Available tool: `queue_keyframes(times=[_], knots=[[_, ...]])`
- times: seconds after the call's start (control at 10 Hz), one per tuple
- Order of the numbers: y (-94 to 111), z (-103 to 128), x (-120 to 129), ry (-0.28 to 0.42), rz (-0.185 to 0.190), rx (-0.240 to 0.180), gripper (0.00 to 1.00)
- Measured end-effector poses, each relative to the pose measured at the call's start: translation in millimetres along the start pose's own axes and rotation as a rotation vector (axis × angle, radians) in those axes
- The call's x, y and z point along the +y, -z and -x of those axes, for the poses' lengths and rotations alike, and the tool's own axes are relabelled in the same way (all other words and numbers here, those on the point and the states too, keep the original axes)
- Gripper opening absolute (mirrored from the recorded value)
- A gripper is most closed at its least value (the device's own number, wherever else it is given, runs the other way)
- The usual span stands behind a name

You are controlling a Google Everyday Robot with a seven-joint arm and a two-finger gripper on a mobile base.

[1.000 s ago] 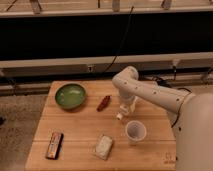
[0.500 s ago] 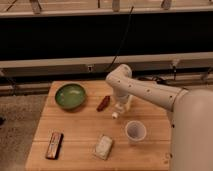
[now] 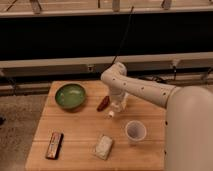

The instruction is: Place the bottle in the ceramic bowl

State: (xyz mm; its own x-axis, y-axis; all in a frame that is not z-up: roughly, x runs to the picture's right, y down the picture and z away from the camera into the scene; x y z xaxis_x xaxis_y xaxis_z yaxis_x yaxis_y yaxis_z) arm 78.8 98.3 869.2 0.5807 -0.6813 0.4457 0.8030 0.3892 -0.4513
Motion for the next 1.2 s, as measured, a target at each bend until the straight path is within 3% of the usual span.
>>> queue_keyframes(times=[0.2, 0.6, 0.9, 1.2], knots=[[4, 12, -24, 0.020, 0.002, 0.000, 0.01], [9, 10, -32, 0.039, 0.006, 0.008, 0.01], [21, 17, -61, 0.059, -0.006, 0.012, 0.01], [23, 9, -66, 0.074, -0.007, 0.020, 0.01]])
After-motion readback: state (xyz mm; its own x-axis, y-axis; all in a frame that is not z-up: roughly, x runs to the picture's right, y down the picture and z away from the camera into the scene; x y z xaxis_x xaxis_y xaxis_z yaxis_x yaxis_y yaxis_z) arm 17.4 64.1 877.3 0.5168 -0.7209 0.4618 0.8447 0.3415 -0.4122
